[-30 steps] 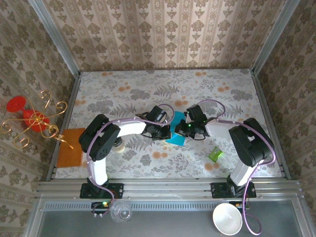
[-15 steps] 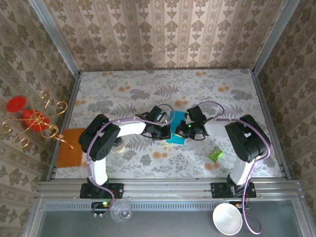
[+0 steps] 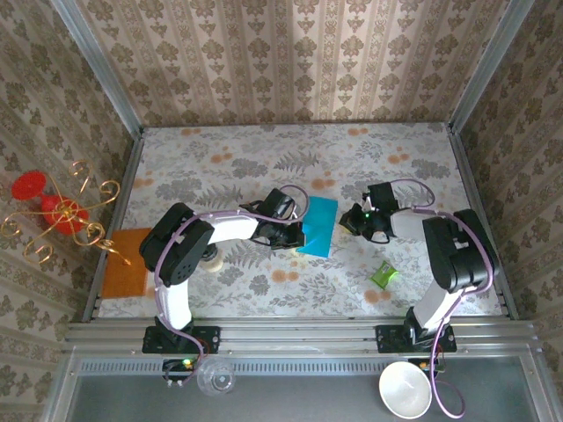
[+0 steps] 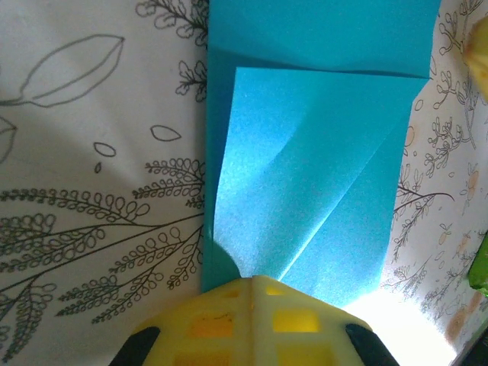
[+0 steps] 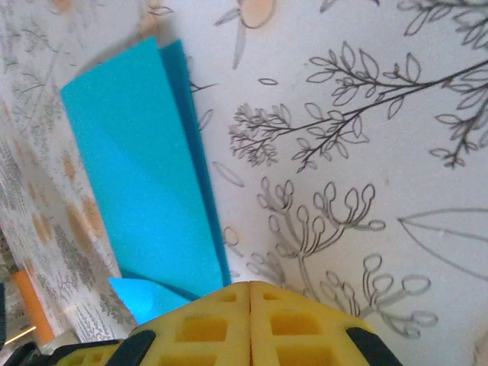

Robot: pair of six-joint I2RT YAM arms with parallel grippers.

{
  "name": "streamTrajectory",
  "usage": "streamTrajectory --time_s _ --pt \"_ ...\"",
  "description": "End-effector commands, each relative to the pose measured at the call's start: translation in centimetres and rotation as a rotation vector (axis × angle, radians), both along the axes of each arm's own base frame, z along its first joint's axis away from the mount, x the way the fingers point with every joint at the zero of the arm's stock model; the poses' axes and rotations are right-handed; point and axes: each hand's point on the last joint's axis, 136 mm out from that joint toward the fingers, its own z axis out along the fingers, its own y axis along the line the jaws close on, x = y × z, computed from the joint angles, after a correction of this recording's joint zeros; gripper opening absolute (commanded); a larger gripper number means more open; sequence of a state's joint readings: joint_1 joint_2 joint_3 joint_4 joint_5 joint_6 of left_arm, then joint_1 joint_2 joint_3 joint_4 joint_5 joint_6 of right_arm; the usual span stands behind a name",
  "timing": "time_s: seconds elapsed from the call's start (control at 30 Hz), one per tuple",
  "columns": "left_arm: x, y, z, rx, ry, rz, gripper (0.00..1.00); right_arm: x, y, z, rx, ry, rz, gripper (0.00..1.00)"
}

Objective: Fold a paper plane with a square sheet of paper (pick it up from the middle)
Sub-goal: Fold the triangle a second time at the center of the table.

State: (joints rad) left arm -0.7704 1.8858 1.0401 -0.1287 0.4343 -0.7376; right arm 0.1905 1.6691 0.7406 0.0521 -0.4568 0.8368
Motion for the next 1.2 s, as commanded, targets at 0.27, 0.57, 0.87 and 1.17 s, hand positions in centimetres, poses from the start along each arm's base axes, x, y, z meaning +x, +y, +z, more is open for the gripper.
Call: streamTrajectory --time_s 0.27,0.57,0.87,1.17 --pt "-1.7 2.3 -2.4 0.112 0.103 0.009 0.0 -2.1 7.2 0.8 0.018 -0.036 0.2 0.09" --pt "-1.1 0.9 0.1 0.039 0.053 -0.016 0.0 -2.8 6.3 -3.0 -0.042 0.08 0.176 0.07" --pt "-0.2 -1.8 2.0 -0.041 0.02 -0.047 0.03 -4.2 5.4 -5.0 -0.077 0.151 0.162 0.07" --pt "0.2 -2.5 0.5 -0.018 0.042 -0.063 0.02 -4.7 5.1 -5.7 -0.084 0.177 0.16 0.06"
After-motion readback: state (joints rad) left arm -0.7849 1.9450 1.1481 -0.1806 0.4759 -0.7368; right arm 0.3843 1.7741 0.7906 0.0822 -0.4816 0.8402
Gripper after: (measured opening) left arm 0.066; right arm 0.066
